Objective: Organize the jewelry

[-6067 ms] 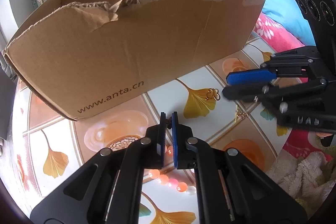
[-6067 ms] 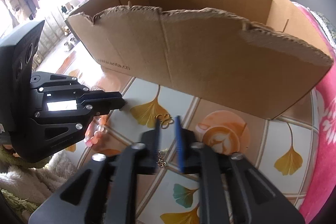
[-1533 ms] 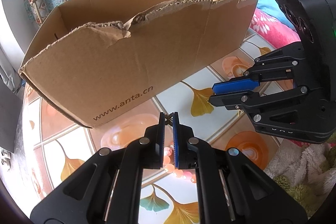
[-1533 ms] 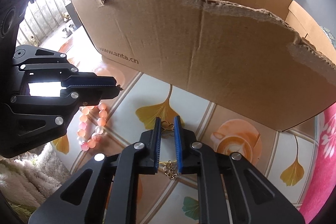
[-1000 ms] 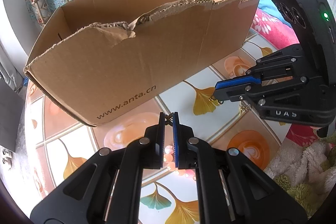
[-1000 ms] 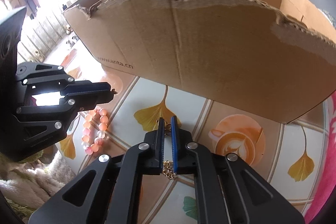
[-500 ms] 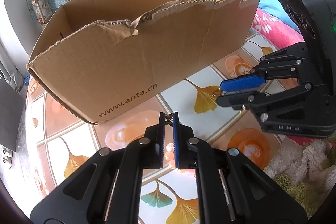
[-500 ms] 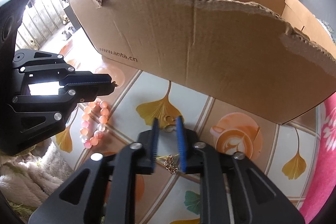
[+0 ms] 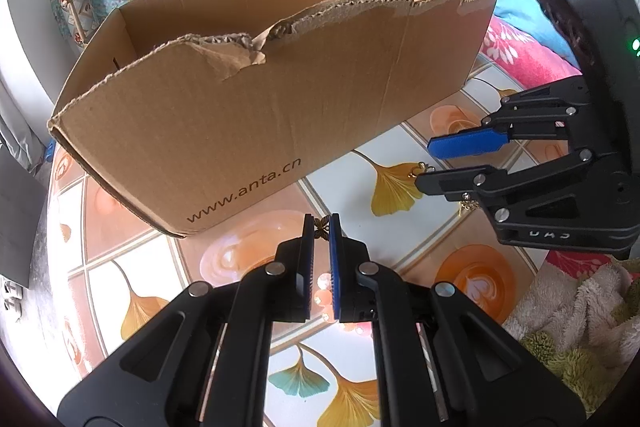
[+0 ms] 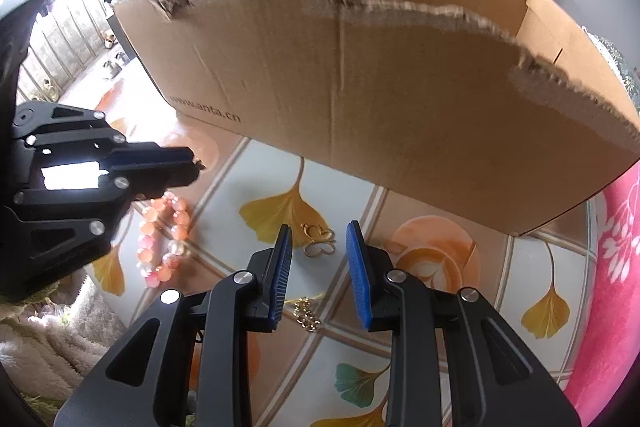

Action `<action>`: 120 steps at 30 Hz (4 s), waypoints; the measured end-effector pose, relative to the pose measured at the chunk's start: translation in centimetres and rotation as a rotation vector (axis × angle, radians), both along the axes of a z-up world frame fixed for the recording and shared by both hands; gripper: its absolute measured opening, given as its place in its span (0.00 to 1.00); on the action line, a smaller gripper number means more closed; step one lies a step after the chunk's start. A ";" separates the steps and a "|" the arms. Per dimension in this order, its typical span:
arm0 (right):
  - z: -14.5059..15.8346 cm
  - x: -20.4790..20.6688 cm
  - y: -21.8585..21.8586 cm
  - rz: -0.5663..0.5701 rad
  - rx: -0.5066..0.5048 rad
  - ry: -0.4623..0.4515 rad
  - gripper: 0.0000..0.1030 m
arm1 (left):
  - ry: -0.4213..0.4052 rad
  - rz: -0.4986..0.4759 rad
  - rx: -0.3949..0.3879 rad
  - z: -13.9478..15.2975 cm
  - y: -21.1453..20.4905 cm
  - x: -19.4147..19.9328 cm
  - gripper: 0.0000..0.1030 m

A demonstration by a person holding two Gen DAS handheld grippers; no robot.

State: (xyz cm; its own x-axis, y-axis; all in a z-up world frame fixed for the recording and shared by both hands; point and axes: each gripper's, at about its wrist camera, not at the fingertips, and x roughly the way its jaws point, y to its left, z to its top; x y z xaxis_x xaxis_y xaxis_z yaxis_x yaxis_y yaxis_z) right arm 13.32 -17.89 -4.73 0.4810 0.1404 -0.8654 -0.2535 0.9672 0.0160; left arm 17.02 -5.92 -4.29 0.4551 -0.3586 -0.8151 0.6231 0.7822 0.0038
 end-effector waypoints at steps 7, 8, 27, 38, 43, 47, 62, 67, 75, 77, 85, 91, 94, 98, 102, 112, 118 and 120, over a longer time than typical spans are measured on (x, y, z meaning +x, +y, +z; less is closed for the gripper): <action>-0.3 -0.2 0.1 0.002 0.017 0.011 0.13 | 0.003 -0.001 0.002 -0.1 -0.1 0.0 0.06; -0.3 0.0 0.2 0.002 0.017 0.013 0.13 | 0.003 -0.001 0.002 -0.1 -0.1 0.0 0.06; -0.4 0.3 -2.5 -0.048 0.188 0.037 0.13 | -0.003 -0.003 0.004 0.1 -0.3 0.0 0.06; 2.8 -2.2 -3.0 -0.046 0.199 -0.031 0.13 | -0.030 -0.017 -0.021 2.5 0.3 -1.1 0.06; 6.4 -3.6 -3.2 -0.011 0.211 -0.087 0.13 | -0.065 -0.040 -0.081 5.9 1.0 -2.3 0.06; 10.4 -4.0 -3.4 0.030 0.221 -0.161 0.13 | -0.113 -0.077 -0.164 9.7 1.3 -2.5 0.06; 12.5 11.8 -8.4 0.090 0.165 0.013 0.13 | 0.102 -0.187 -0.150 10.3 -6.3 11.0 0.06; 9.0 15.7 -7.9 0.090 0.060 0.146 0.13 | 0.319 -0.178 -0.099 6.8 -8.5 15.6 0.06; 6.3 17.8 -7.4 0.114 -0.045 0.217 0.13 | 0.523 -0.141 -0.017 2.8 -9.9 17.9 0.07; 6.3 18.0 -7.6 0.112 -0.043 0.214 0.13 | 0.545 -0.120 -0.015 2.3 -9.7 18.2 0.16; 7.8 17.9 -8.2 0.099 -0.013 0.181 0.14 | 0.536 -0.092 -0.070 3.2 -8.2 18.2 0.29; 9.6 17.3 -9.0 0.073 0.019 0.141 0.14 | 0.475 -0.071 -0.117 5.7 -6.8 18.2 0.32; 11.3 16.4 -9.5 0.063 0.050 0.100 0.14 | 0.436 -0.063 -0.141 7.4 -6.0 17.6 0.32; 14.4 14.8 -10.1 0.052 0.093 0.018 0.28 | 0.344 -0.063 -0.163 10.3 -4.5 15.9 0.40; 17.8 11.5 -10.7 0.031 0.146 -0.079 0.41 | 0.267 -0.052 -0.197 12.9 -2.7 14.7 0.54; 21.8 -1.9 -11.2 0.014 0.280 -0.301 0.75 | 0.098 0.031 -0.290 17.4 4.8 6.6 0.83; 16.5 -6.8 -9.8 -0.037 0.334 -0.216 0.85 | 0.065 0.128 -0.269 16.0 9.4 0.5 0.90; 13.2 -7.3 -9.2 -0.091 0.333 -0.147 0.85 | 0.079 0.173 -0.252 13.9 9.8 -0.9 0.90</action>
State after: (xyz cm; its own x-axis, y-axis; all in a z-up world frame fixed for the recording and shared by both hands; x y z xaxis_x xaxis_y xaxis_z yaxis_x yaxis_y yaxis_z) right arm 6.05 -27.05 8.46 0.6202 0.3536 -0.7002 -0.1900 0.9338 0.3033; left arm 16.15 3.93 9.60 0.4655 -0.4770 -0.7455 0.4717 0.8465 -0.2471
